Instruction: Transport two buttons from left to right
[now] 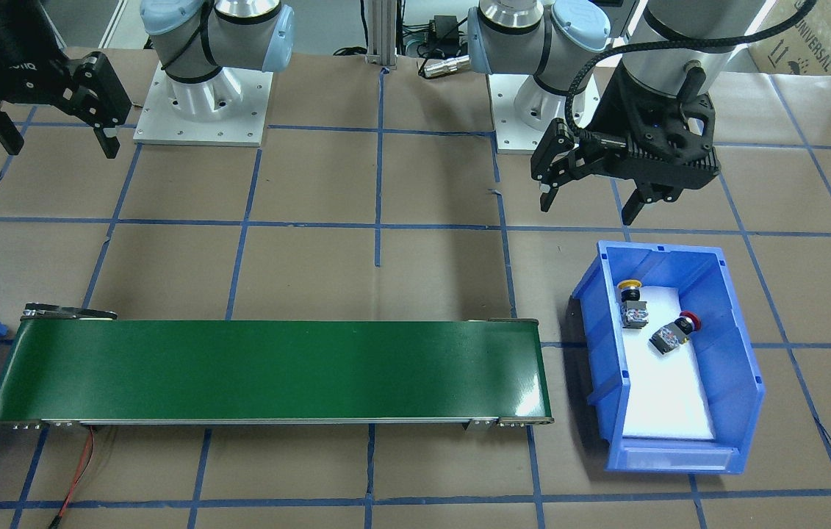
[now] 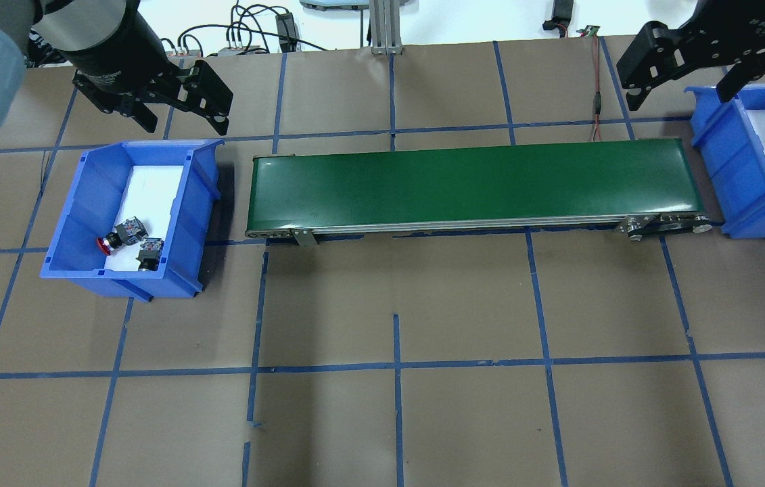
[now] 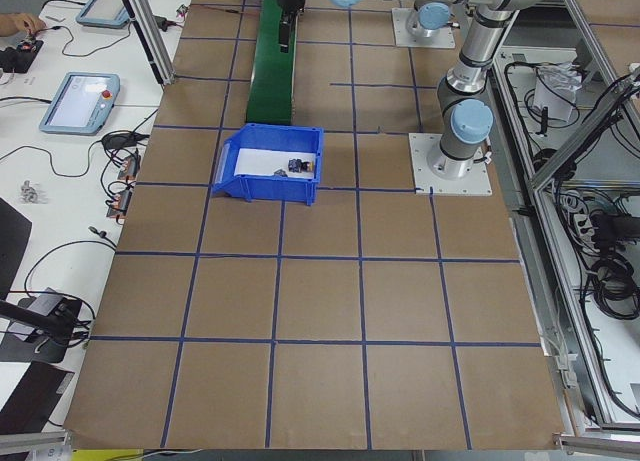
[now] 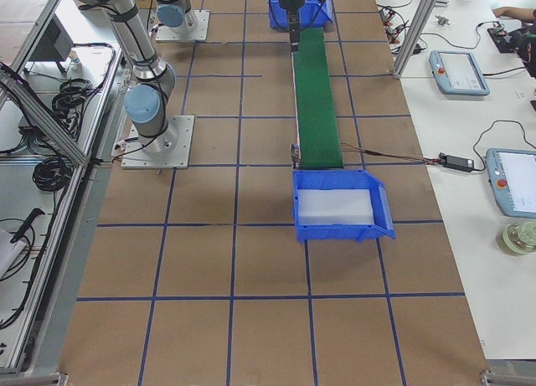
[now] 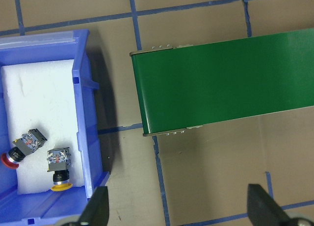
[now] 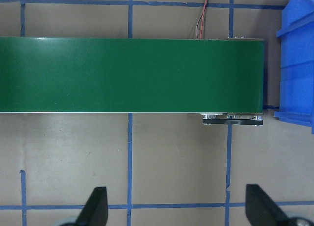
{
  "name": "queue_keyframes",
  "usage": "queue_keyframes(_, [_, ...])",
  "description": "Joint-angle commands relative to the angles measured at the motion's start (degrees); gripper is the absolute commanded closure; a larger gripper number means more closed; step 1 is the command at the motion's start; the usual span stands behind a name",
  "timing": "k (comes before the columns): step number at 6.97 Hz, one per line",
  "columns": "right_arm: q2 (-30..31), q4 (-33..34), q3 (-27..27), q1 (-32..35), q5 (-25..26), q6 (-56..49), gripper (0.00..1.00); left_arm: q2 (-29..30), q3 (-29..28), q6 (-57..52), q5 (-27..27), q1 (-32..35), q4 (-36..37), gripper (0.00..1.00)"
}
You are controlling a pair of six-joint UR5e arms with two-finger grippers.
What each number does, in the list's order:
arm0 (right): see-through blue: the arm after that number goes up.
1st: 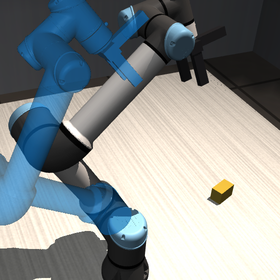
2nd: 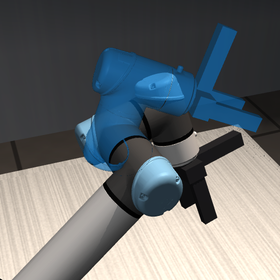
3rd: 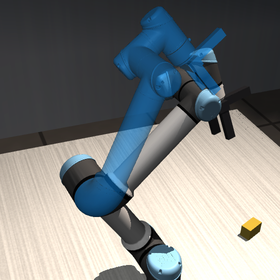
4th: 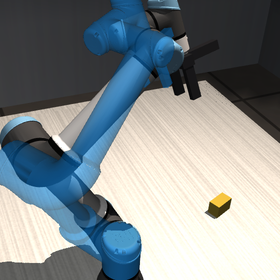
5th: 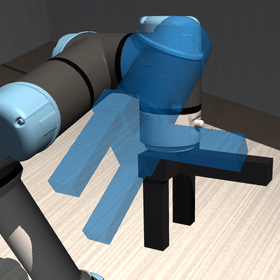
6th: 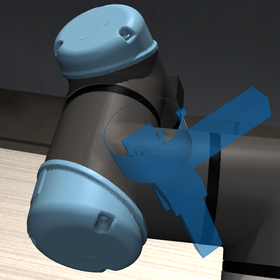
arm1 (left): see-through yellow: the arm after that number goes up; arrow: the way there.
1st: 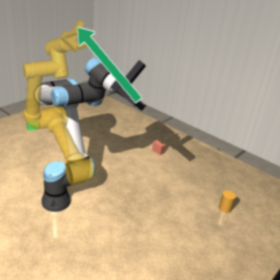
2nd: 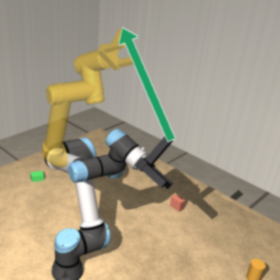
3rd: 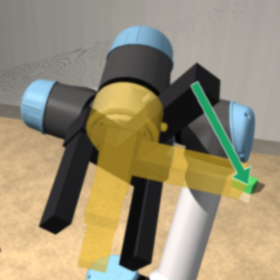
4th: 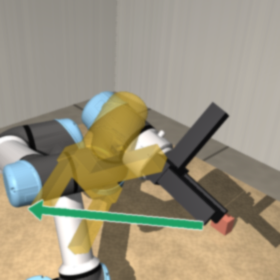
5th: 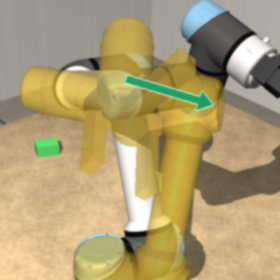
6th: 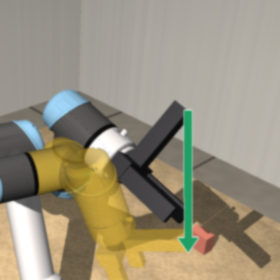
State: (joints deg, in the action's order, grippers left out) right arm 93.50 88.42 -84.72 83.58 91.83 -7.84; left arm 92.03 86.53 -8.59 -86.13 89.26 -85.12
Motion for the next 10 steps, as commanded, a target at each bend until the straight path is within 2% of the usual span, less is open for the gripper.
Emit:
queue_keyframes(1, [0.1, -0.1, 0.0, 0.0, -0.1, -0.2, 0.0, 0.3, -0.1, -0.1, 0.3, -0.1, 0.5, 0.0])
queue_keyframes(10, [-0.1, 0.1, 0.2, -0.2, 0.0, -0.1, 0.0, 0.4, 0.7, -0.1, 0.3, -0.4, 0.6, 0.0])
